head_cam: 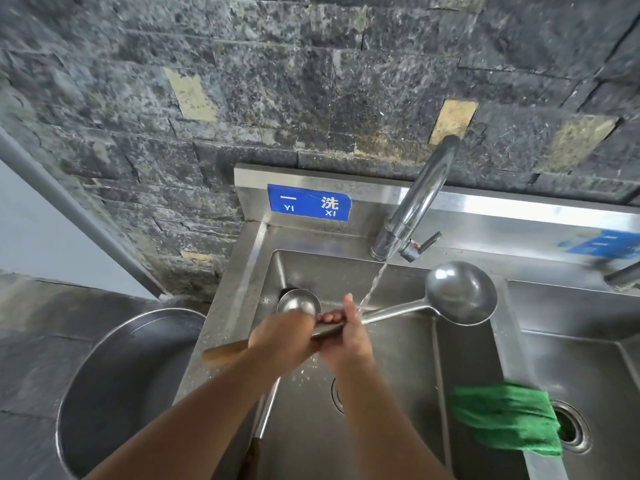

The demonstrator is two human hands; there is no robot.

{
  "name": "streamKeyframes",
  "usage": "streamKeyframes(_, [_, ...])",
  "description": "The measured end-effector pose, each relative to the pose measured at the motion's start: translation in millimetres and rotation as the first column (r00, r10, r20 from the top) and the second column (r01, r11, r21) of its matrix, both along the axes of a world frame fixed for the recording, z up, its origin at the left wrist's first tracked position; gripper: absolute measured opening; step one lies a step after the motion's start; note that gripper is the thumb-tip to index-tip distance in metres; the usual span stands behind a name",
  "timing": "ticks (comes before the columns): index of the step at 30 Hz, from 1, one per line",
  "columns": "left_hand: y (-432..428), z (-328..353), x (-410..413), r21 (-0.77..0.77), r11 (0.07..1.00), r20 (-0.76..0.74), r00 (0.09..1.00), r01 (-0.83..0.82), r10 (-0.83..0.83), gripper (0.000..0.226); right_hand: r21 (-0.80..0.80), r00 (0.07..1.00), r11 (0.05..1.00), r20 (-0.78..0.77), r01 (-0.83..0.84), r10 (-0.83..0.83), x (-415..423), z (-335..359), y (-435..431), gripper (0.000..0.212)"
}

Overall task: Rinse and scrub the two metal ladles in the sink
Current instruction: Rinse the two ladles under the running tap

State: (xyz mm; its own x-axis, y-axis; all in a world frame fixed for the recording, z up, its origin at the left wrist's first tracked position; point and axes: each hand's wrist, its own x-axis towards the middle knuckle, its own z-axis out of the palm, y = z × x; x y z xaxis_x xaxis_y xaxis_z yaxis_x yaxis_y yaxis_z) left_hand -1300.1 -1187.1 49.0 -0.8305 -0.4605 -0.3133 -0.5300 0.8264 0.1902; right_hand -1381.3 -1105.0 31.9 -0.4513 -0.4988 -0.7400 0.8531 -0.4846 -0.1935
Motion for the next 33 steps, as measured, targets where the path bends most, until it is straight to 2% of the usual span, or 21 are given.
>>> streamKeyframes(3, [-13.0, 0.4, 13.6, -0.014, 0.999, 0.032, 0.999, 0.031, -0.03, 0.028, 0.019, 0.996, 1.0, 0.089, 0.025, -0.027, 4.9, 5.6, -9.8, 0.053])
streamKeyframes(8, [-32.4, -1.4, 48.4, -0.019, 0.998, 0.09, 0.994, -0.055, 0.057, 0.024, 0.052, 0.991, 0.992, 0.066, 0.116, -0.119, -27.3, -0.1, 11.9, 0.039])
streamKeyframes(12, [-32.3, 4.9, 62.8, -0.075, 0.997, 0.111, 0.993, -0.036, 0.044, 0.025, 0.079, 0.986, 0.988, 0.092, 0.134, -0.142, -56.7, -11.9, 40.0, 0.045])
streamKeyframes(15, [-21.2, 8.7, 55.7, -0.07, 0.997, 0.104, 0.994, -0.029, 0.037, 0.022, 0.061, 0.974, 0.976, 0.067, 0.21, -0.214, -54.5, -18.8, 43.4, 0.043])
streamKeyframes(22, [13.5, 2.4, 18.6, -0.078, 0.997, 0.117, 0.993, -0.006, 0.015, 0.018, 0.096, 0.999, 0.994, 0.008, 0.043, -0.044, 15.1, -13.1, 7.9, 0.05])
streamKeyframes(27, [16.3, -2.0, 12.6, -0.101, 0.995, 0.127, 0.992, 0.004, 0.009, 0.02, 0.054, 0.996, 0.999, 0.091, -0.004, -0.001, 13.1, -13.1, 5.1, 0.049])
streamKeyframes(33, [-6.7, -1.0, 49.2, -0.051, 0.997, 0.091, 0.994, -0.05, 0.054, 0.016, 0.06, 0.983, 0.984, 0.067, 0.167, -0.171, -47.6, -23.4, 53.4, 0.043])
